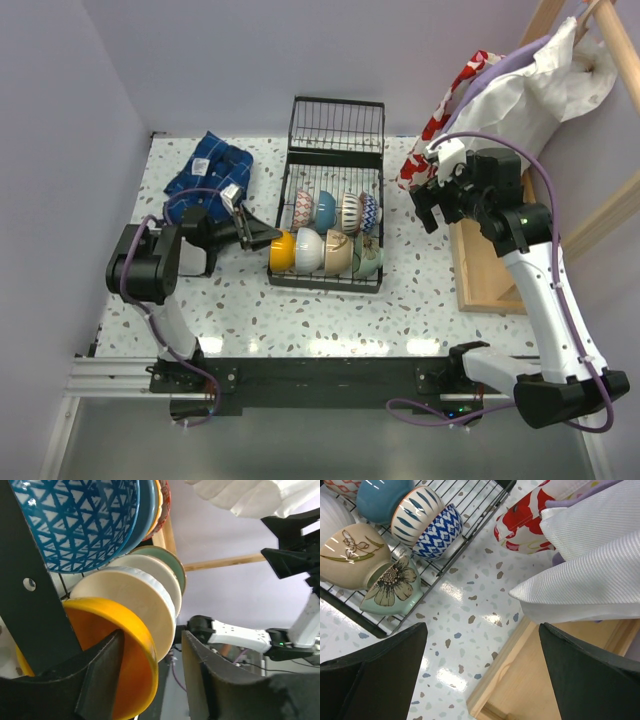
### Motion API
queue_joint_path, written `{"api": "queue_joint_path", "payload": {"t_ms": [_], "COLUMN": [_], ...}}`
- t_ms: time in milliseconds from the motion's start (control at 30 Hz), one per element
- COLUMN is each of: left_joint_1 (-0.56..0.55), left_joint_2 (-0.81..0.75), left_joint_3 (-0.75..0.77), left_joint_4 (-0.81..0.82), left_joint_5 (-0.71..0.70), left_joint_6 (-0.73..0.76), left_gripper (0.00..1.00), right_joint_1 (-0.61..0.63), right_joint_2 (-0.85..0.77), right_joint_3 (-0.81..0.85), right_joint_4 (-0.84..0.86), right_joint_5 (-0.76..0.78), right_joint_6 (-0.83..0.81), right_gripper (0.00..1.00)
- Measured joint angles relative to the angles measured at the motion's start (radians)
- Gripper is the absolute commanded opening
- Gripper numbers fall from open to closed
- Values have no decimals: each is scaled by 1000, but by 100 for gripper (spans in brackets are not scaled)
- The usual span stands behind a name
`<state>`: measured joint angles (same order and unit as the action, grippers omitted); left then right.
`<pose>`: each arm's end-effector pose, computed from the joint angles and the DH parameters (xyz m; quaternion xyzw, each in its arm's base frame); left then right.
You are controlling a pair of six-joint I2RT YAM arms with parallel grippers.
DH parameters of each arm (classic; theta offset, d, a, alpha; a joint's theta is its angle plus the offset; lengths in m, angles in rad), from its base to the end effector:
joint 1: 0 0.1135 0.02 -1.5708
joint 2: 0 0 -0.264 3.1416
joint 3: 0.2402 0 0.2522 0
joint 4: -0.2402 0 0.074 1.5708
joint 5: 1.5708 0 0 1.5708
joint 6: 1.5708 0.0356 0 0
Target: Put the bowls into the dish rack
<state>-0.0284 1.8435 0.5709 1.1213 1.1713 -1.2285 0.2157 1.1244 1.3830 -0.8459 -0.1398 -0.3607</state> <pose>0.3062 -0.0415 0.1380 -0.0597 0.7251 -0.6584 0.1928 0.2123 0.0516 0.4117 -0.2815 0.8337 0.0273 0.4742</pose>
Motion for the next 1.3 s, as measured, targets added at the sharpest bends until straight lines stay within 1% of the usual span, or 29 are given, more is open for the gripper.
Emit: {"api": "queue_joint_path", "payload": {"t_ms": [33, 167, 233, 333, 433, 600, 733, 800, 833, 867, 900, 1033, 1100, 1200, 1300], "left_joint_1": [0, 0, 1, 2, 4, 13, 20, 21, 21, 22, 22, 22, 22, 22, 22], "left_joint_2": [-31, -151, -185, -198, -200, -216, -283, -340, -369, -397, -421, -467, -476, -484, -484], "left_joint_3": [7, 77, 121, 194, 247, 306, 341, 373, 393, 417, 444, 560, 587, 593, 593], "left_joint_4": [-63, -389, -533, -767, -967, -1197, -1324, -1377, -1393, -1406, -1415, -1439, -1440, -1440, -1438], "left_joint_5": [-5, -47, -72, -129, -192, -267, -350, -414, -450, -482, -510, -571, -586, -612, -645], "left_joint_6": [48, 278, 392, 555, 687, 842, 936, 989, 1017, 1051, 1081, 1197, 1242, 1294, 1309], "left_gripper": [60, 62, 64, 68, 70, 70, 71, 75, 76, 86, 99, 100, 100, 100, 100], "right_joint_1": [0, 0, 0, 0, 0, 0, 0, 0, 0, 0, 0, 0, 0, 0, -1], "right_joint_2": [0, 0, 0, -2, -13, -40, -63, -76, -82, -86, -87, -63, -35, -18, -48], "right_joint_3": [0, 0, 0, -1, -10, -31, -67, -101, -119, -137, -150, -154, -145, -146, -153], "right_joint_4": [0, 0, 1, 0, 1, 3, 13, 26, 27, 29, 27, -9, -43, -81, -108], "right_joint_5": [0, 0, 0, 0, 0, 0, 0, 8, 15, 19, 23, 50, 73, 96, 97], "right_joint_6": [0, 0, 0, 0, 0, 0, 5, 18, 27, 39, 52, 103, 136, 165, 179], "right_gripper": [98, 98, 99, 99, 99, 99, 99, 99, 99, 99, 99, 99, 99, 99, 99]}}
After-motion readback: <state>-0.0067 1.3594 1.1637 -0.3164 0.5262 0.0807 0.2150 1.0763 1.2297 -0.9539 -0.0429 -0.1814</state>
